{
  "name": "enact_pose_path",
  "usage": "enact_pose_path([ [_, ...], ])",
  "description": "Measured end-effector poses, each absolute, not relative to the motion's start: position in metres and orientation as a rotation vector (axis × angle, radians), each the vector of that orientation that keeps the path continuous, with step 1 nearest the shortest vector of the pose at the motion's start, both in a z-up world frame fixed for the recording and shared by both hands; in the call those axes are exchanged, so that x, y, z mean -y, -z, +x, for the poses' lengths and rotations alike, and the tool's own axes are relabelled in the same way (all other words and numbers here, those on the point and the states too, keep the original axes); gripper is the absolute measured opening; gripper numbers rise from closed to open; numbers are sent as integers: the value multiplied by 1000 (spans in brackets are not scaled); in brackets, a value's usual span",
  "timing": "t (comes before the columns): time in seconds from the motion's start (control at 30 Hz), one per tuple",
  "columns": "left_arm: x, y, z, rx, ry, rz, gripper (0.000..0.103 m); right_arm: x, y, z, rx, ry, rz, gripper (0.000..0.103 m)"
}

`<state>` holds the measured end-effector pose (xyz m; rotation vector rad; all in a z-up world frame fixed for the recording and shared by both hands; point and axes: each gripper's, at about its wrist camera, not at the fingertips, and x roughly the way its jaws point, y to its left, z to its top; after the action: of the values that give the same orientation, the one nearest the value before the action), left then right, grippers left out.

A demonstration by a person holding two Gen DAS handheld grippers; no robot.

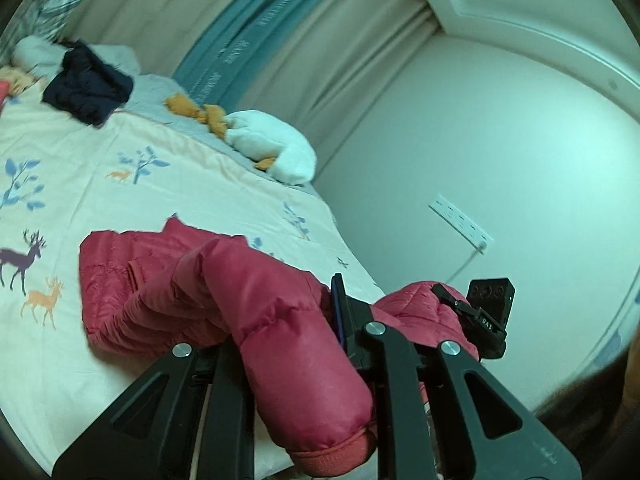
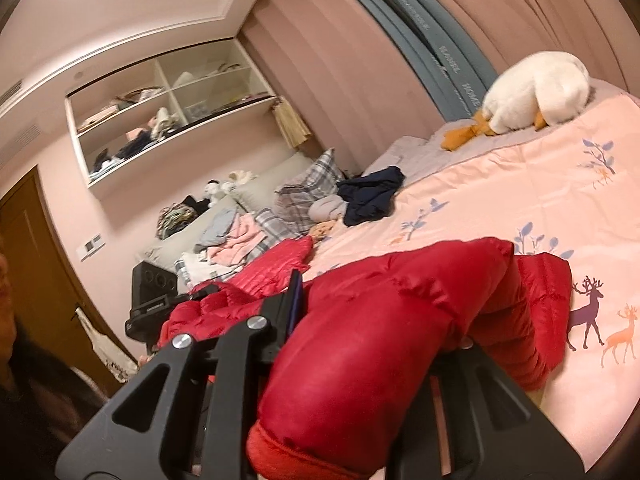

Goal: Fold large clothes

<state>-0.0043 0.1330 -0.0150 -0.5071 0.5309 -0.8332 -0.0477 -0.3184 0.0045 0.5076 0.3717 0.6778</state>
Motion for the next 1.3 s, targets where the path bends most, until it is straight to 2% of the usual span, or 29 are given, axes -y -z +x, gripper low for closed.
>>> enact_pose_path([
  [0.47,-126,28,54,-581,664,-496,16,325,21,31,-447,-525,543,23],
  [0.93,-119,76,143,-743,463,-495,16,316,65,113,-587,-385,527,23],
  [1.3,-103,92,182,-810,348,-406,16,320,87,158,-653,-331,580,23],
])
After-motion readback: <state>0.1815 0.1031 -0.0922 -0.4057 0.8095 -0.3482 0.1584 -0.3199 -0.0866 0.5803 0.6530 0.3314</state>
